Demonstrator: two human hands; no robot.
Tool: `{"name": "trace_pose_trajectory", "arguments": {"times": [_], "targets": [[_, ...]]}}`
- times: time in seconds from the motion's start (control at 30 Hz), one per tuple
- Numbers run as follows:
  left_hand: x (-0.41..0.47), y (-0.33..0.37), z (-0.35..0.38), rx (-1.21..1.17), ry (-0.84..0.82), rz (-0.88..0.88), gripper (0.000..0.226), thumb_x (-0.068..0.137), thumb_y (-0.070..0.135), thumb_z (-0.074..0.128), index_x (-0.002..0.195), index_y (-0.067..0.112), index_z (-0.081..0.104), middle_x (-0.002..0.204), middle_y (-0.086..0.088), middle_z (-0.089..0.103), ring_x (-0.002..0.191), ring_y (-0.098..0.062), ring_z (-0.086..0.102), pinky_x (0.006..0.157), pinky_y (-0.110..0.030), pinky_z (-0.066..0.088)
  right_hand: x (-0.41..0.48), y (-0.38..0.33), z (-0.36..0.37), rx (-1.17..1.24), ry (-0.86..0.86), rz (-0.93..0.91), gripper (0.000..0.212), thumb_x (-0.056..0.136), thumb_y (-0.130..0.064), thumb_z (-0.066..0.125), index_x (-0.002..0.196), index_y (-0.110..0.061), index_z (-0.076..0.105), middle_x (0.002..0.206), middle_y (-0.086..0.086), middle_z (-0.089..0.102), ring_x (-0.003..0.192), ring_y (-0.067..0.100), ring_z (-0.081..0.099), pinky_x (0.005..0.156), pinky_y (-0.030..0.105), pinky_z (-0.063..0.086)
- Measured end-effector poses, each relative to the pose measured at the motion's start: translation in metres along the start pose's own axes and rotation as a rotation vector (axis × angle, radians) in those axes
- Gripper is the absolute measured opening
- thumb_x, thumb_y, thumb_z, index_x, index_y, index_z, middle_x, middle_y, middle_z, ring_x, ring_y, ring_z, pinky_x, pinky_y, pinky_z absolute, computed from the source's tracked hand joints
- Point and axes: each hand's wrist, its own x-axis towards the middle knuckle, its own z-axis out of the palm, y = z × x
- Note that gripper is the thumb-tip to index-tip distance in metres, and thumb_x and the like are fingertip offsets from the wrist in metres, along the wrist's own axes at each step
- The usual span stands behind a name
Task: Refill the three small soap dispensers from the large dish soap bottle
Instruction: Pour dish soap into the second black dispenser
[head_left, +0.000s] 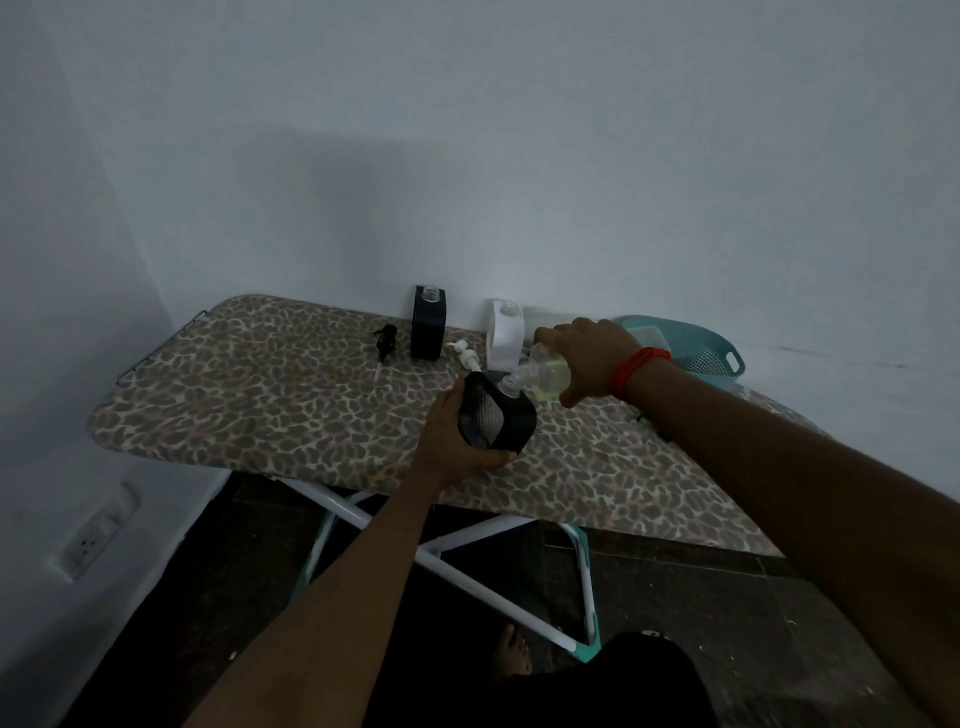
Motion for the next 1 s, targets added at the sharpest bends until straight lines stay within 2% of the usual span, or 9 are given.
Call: {"name": "trace_pose_trajectory", "arguments": {"times": [0.7, 1.0], "targets": [[0.0013, 0.0006, -0.0003, 0.001, 0.003, 0.015, 0.12, 0.063, 0.038, 0.097, 0.159, 0.017, 0.027, 0.156, -0.005, 0.039, 0.145, -0.027, 0.037, 0.116, -0.056, 0.035, 0.0032, -0.0034, -0.0047, -0.071, -0.003, -0.005, 0.094, 0.059, -0.054, 0.086, 0.135, -0.027, 0.039, 0.118, 0.002, 0.063, 0.105, 0.026, 0.059, 0.079, 0.038, 0.046], [0.0007, -0.0005, -0.0007, 0.007, 0.008, 0.014, 0.119, 0.062, 0.04, 0.097, 0.158, 0.021, 0.03, 0.153, -0.003, 0.042, 0.142, -0.025, 0.039, 0.114, -0.054, 0.038, 0.0025, -0.0033, -0.0033, -0.057, -0.018, 0.008, 0.092, 0.061, -0.054, 0.085, 0.136, -0.026, 0.038, 0.121, 0.002, 0.061, 0.109, 0.027, 0.057, 0.084, 0.041, 0.047]]}}
